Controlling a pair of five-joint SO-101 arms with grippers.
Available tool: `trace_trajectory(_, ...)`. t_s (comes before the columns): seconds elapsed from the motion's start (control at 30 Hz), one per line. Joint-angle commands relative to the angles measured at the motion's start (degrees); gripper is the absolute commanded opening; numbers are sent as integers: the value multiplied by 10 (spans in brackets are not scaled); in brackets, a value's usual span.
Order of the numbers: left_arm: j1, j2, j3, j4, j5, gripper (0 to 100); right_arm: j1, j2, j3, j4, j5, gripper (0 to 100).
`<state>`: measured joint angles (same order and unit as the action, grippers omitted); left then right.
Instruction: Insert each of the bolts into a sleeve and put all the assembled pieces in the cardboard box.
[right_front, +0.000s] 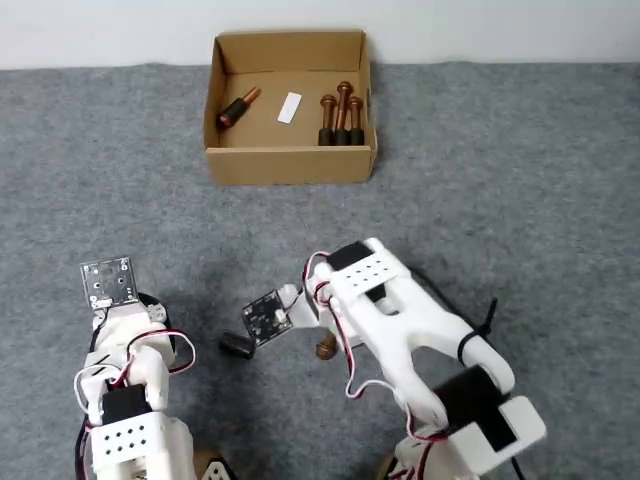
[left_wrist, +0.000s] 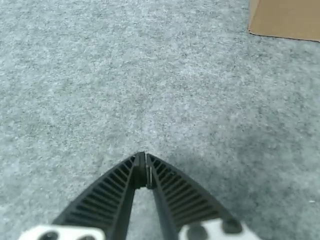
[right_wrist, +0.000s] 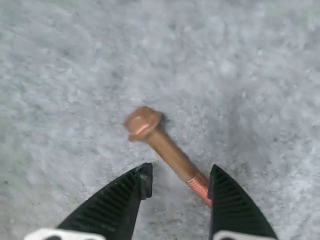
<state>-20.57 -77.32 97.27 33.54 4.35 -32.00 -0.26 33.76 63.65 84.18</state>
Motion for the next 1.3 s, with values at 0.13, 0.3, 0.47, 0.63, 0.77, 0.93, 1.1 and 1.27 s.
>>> trace_trajectory(0.13, -4, -5, -4, -14, 3, 5, -19, 1, -4, -8, 16, 180)
trace_trajectory(0.3, -4, -5, -4, -14, 3, 5, -50, 1, -4, -8, 12, 180)
trace_trajectory(0.47, -4, -5, -4, -14, 3, 5, -75, 5, -4, -8, -24, 156)
trace_trajectory(0.63, -4, -5, -4, -14, 3, 5, -80, 7, -1, -14, -25, 16)
trace_trajectory(0.77, -4, -5, -4, -14, 3, 5, -76, 7, 0, -9, -25, 17)
trace_trajectory(0.93, -4, -5, -4, -14, 3, 5, -77, 7, 8, -14, -25, 9)
trace_trajectory(1.1, -4, -5, -4, -15, 3, 5, -61, 2, -20, -4, -84, 9)
trace_trajectory(1.27, -4, -5, -4, -15, 3, 5, -45, 7, -67, -15, -140, 9)
